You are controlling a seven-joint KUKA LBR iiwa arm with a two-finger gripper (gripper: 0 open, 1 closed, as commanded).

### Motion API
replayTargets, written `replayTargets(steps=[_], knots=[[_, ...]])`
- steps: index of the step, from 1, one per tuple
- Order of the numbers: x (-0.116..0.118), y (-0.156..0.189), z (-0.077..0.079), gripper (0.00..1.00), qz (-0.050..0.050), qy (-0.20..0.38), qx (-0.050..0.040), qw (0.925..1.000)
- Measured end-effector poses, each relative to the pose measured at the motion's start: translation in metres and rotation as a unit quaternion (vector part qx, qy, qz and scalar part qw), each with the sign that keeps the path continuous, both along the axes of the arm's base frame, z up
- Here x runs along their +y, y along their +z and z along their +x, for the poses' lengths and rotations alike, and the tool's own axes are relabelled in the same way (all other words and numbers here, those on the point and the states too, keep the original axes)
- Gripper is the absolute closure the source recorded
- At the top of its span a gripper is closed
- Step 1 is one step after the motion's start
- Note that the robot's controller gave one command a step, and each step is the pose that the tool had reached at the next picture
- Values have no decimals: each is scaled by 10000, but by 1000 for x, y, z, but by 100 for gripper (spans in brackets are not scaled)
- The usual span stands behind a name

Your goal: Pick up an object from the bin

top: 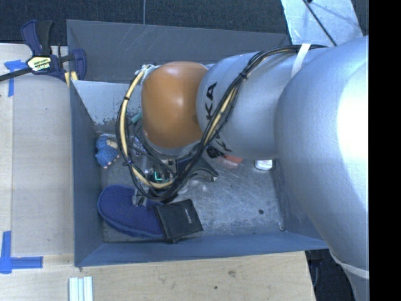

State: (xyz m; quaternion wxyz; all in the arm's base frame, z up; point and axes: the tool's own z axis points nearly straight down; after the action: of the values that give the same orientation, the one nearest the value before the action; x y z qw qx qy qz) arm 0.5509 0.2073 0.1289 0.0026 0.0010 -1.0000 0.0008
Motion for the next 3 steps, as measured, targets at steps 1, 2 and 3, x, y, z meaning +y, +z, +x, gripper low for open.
replayTargets(steps=[1,2,3], knots=[[-83,-52,15,0,7,1312,-5,9914],[-80,-51,16,100,22,1318,-17,9913],[-83,43,0,100,19,946,-79,9955]])
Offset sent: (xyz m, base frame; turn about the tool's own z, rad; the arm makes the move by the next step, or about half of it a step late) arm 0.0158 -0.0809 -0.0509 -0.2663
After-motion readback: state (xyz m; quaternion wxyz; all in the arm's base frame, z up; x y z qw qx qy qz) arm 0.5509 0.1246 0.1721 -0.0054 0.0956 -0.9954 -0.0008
